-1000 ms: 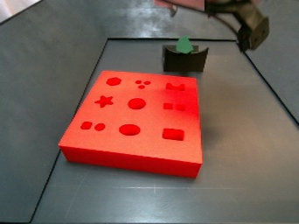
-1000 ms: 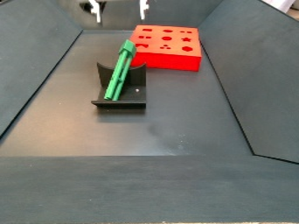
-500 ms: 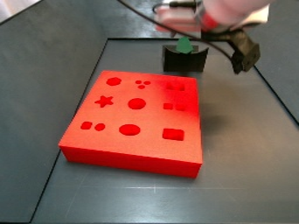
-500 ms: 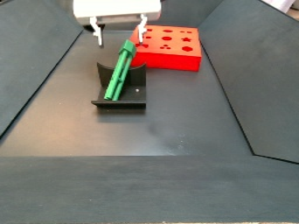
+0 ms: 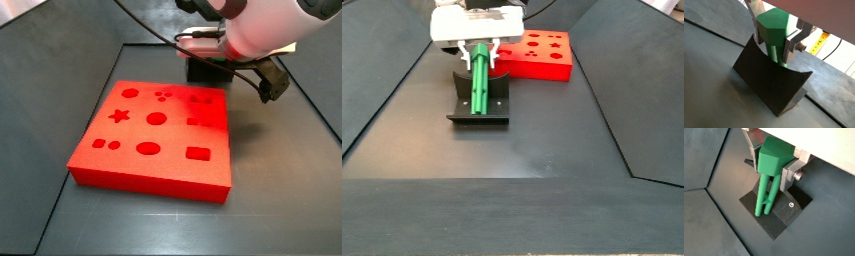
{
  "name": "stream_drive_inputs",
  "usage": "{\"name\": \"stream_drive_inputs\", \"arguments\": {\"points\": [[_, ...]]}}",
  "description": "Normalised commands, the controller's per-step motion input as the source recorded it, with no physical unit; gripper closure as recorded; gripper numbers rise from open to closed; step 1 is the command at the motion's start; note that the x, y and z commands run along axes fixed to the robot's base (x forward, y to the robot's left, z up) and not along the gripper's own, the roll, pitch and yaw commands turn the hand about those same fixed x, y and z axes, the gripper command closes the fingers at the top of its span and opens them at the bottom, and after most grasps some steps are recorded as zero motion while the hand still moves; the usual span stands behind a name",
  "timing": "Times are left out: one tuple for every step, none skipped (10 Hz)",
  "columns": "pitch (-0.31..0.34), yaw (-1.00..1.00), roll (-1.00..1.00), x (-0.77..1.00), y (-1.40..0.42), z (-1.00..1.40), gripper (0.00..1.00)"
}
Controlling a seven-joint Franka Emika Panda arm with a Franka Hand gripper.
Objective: Pick up the 3 prong object. Move up. Place the 3 prong object on the fixture. Regrasp the 3 prong object. Move to above the board. Insert the 3 prong object.
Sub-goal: Move to above the board.
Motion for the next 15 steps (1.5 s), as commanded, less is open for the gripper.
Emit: {"name": "stream_drive_inputs", "arguments": {"points": [[0.080, 0.25, -0.02, 0.20, 0.07, 1.00, 1.00], [0.081, 0.25, -0.02, 0.20, 0.07, 1.00, 1.00], [0.059, 0.19, -0.03, 0.18, 0.06, 1.00, 1.00], [0.039, 0.17, -0.02, 0.18, 0.05, 1.00, 1.00], [0.009, 0.14, -0.01, 0.17, 0.05, 1.00, 1.00], [-0.005, 0.12, -0.01, 0.16, 0.05, 1.00, 1.00], [0.000, 0.09, -0.02, 0.15, 0.04, 1.00, 1.00], [0.003, 0.07, -0.02, 0.15, 0.04, 1.00, 1.00], [0.018, 0.05, -0.02, 0.13, 0.03, 1.00, 1.00], [0.033, 0.04, -0.02, 0.12, 0.02, 1.00, 1.00], [0.059, 0.03, -0.02, 0.11, 0.02, 1.00, 1.00], [0.074, 0.03, -0.02, 0.10, 0.01, 1.00, 1.00], [0.104, 0.03, -0.03, 0.09, 0.00, 0.89, 1.00], [0.121, 0.04, -0.03, 0.07, -0.01, 0.72, 1.00], [0.138, 0.05, -0.04, 0.04, -0.01, 0.49, 1.00]]}}
